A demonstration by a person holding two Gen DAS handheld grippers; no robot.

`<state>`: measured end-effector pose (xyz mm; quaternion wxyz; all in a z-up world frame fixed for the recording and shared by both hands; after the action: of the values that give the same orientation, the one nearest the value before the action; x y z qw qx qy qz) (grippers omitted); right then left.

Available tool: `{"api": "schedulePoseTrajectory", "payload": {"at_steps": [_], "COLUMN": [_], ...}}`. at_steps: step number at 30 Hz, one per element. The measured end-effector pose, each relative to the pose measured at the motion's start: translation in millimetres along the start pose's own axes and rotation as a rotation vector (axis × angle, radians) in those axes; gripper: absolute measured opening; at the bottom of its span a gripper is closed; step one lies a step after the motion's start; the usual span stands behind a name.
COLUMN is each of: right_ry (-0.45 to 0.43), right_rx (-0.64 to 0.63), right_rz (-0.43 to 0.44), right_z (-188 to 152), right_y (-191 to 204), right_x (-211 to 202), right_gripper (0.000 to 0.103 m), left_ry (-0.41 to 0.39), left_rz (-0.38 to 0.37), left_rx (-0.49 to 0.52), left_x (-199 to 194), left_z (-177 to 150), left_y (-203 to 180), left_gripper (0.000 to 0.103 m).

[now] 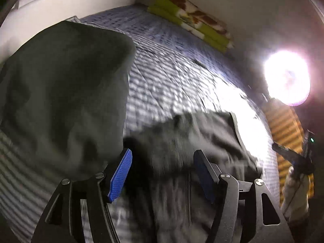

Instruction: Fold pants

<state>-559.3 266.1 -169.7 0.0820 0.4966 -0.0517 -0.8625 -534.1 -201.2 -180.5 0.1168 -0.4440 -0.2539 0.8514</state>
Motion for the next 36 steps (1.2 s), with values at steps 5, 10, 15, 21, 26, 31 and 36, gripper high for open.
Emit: {"api": "schedulePoseTrajectory", "payload": {"at_steps": [5, 10, 15, 21, 26, 31, 36], "right_ry": [0.096, 0.174, 0.199, 0.211, 0.217, 0.246, 0.263], "right_rx": [-0.004, 0.005, 0.067, 0.088, 0.082, 0.013, 0.033], "right_rz": [0.066, 0.066, 0.083, 0.111, 0.130, 0.032, 0.071], "right_z": [-81, -149, -180, -184, -178, -176, -180], "right_y": [-26, -46, -61, -61, -51, -51, -51], "right_x": [-24, -30, -31, -31, -25, -10, -4], "right_gripper": [0.036, 0.037, 0.037, 0.043, 0.043, 0.043, 0.041], "left_ry": [0.117, 0.234, 0.283, 0.284, 0.275, 0.267, 0.264], "left_rz": [-0.055, -0.126, -0.141, -0.169, -0.158, -0.160, -0.132], "left_rx": [0.030, -0.002, -0.068, -0.109, -0.087, -0.087, -0.094], "left_x": [-41, -45, -30, -3, 6, -2, 2], "left_z": [-95, -173, -209, -209, -201, -200, -195], "left_y": [-1, -9, -8, -16, -27, -26, -24], "left_gripper": [0.068, 0.069, 0.069, 0.067, 0.031, 0.025, 0.035]}}
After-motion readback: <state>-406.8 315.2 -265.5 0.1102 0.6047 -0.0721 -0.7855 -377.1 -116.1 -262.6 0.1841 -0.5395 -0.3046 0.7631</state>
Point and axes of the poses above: each gripper's, at about its wrist camera, not at the fingertips, and x roughly the way its jaws point, y to its left, z to its top, the point moved 6 cm from there along x, roughly the way its jaws point, and after that the axes turned 9 degrees about -z, right-handed, at the moved point
